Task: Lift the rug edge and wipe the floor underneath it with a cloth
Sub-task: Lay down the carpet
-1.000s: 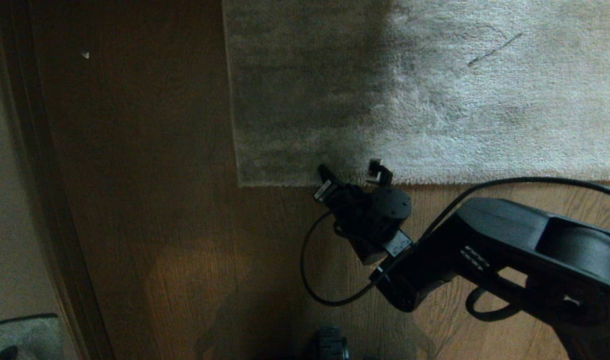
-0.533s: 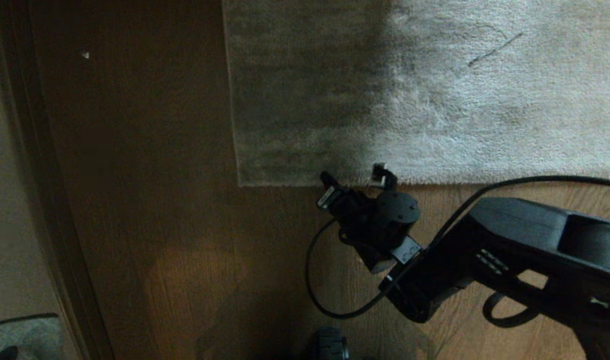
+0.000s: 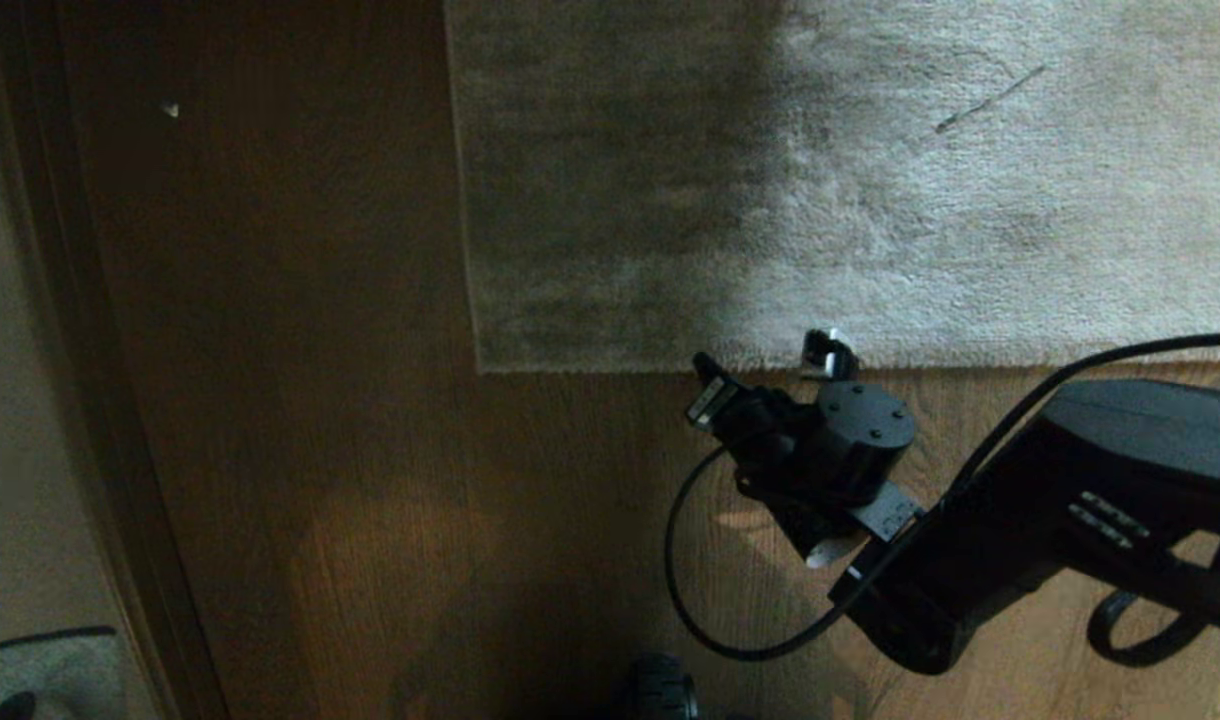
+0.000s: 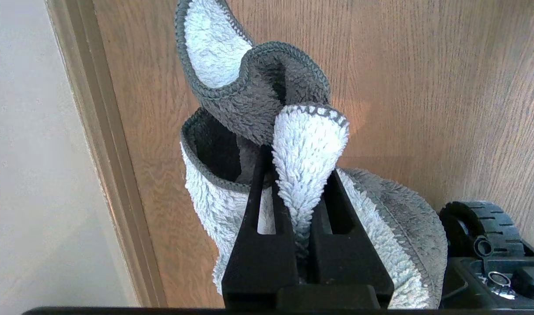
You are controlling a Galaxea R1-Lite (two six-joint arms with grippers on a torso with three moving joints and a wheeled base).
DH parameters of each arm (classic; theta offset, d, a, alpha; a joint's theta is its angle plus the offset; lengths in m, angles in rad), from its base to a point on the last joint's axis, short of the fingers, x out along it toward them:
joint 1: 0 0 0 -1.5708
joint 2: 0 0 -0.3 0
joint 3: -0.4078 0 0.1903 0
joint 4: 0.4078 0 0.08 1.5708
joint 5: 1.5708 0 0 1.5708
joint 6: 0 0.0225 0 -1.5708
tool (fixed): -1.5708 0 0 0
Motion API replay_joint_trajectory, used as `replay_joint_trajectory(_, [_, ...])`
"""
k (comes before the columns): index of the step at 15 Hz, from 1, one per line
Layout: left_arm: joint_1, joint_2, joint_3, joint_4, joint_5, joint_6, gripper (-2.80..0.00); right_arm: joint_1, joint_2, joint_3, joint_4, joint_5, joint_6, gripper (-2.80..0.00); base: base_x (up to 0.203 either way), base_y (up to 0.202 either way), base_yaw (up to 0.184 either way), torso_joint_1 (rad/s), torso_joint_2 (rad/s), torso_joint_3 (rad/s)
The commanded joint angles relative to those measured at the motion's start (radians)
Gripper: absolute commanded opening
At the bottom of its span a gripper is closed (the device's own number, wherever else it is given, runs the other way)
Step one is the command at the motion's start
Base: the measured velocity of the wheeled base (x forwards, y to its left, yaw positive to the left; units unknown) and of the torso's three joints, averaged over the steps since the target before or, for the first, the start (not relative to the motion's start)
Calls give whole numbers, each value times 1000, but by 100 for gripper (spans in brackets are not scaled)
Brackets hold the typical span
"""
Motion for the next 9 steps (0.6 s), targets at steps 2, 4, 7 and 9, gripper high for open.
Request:
replay_joint_trajectory(2, [0,0,0,0,0,0,-280,-59,-1,12,-48,-5,4,-280,0,0,0,0,0,0])
replay_joint_trajectory(4, [0,0,0,0,0,0,-280,-94,2,-13,-48,-5,3,-280,0,0,0,0,0,0])
replay_joint_trajectory(7, [0,0,0,0,0,0,-280,-121,5,-34,-48,-5,3,-280,0,0,0,0,0,0])
replay_joint_trajectory(9, [0,0,0,0,0,0,-280,-137,20,-48,-48,-5,1,-280,0,0,0,0,0,0])
